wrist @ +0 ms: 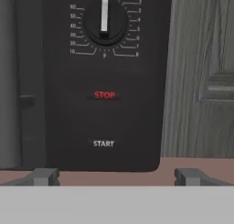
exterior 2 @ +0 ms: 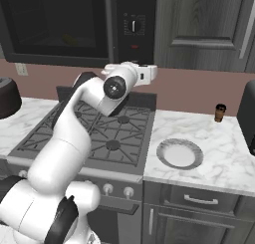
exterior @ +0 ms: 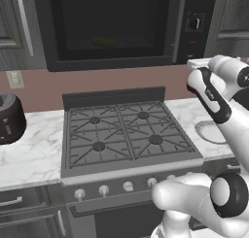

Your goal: Pick the corn from the counter and place it in the microwave. Then turn on the microwave.

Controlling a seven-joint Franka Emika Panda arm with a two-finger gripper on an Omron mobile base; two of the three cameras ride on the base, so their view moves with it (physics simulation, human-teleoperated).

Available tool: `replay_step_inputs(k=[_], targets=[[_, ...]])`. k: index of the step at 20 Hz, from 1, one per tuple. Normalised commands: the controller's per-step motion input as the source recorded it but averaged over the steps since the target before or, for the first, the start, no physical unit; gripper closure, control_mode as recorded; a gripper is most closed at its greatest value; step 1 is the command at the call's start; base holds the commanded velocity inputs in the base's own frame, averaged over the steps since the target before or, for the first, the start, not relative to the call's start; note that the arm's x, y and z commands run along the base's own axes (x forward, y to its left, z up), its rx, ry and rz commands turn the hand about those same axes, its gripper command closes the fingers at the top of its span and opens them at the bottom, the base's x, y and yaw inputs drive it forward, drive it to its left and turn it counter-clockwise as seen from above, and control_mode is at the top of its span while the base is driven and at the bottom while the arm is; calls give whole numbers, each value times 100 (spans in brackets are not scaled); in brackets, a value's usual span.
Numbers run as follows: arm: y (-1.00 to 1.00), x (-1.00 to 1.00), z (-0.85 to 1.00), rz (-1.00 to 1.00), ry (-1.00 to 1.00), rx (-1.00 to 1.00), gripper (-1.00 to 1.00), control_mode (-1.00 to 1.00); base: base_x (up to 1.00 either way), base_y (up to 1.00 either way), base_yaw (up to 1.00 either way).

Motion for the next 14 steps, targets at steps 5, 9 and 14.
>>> replay_step_inputs(k=[5,9,14], targets=[[-1,15,0,0,1,0,-100,-100,0,0,0],[-4,18,0,1,1,0,-100,-100,0,0,0],[-7,15,0,1,2,0,-100,-100,0,0,0]])
